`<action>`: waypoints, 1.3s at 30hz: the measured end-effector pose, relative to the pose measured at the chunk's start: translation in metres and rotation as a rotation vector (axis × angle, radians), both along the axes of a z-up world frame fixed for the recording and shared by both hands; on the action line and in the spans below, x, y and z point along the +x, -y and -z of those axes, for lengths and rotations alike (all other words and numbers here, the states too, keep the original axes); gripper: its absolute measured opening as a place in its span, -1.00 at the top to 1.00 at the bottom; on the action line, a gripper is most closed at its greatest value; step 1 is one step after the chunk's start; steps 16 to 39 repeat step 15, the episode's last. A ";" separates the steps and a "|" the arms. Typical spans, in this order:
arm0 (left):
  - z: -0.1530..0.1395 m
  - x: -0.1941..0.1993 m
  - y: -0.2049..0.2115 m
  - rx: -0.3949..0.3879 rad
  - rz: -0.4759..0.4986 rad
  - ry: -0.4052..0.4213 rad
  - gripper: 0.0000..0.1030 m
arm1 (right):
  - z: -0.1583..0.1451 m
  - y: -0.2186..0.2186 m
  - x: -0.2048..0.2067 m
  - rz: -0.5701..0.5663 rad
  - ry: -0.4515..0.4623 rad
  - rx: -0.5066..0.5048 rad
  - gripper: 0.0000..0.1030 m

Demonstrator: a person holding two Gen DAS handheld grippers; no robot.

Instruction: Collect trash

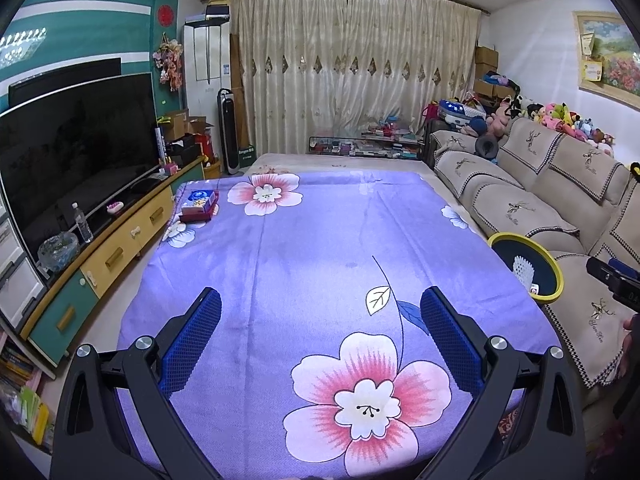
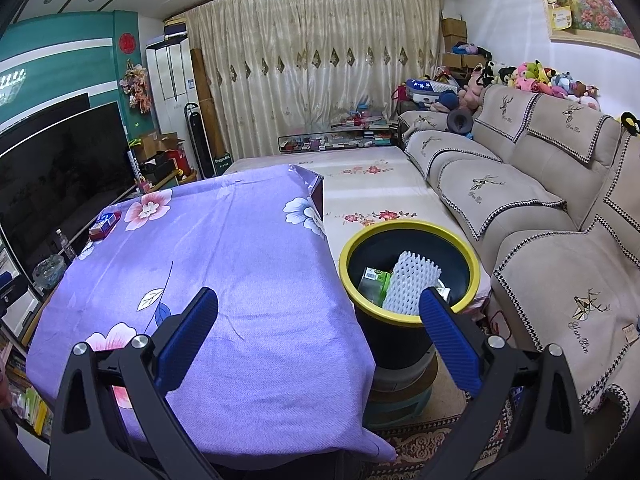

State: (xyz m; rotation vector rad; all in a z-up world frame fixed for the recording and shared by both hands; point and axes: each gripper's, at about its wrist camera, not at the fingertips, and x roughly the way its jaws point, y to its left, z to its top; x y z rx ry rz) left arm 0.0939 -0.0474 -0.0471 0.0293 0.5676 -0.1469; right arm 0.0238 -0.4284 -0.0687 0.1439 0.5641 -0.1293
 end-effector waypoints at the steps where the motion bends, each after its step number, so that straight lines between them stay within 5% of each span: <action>1: 0.000 0.000 0.000 -0.003 0.006 0.008 -0.91 | 0.000 0.000 0.002 -0.004 -0.004 0.001 -0.86; 7: 0.008 0.021 0.000 -0.023 0.042 -0.011 -0.91 | 0.000 -0.007 0.018 -0.038 -0.025 0.007 -0.86; 15: 0.044 0.133 -0.020 0.054 -0.076 -0.133 -0.91 | 0.012 -0.047 0.116 -0.176 -0.104 0.050 -0.86; 39: 0.044 0.133 -0.020 0.054 -0.076 -0.133 -0.91 | 0.012 -0.047 0.116 -0.176 -0.104 0.050 -0.86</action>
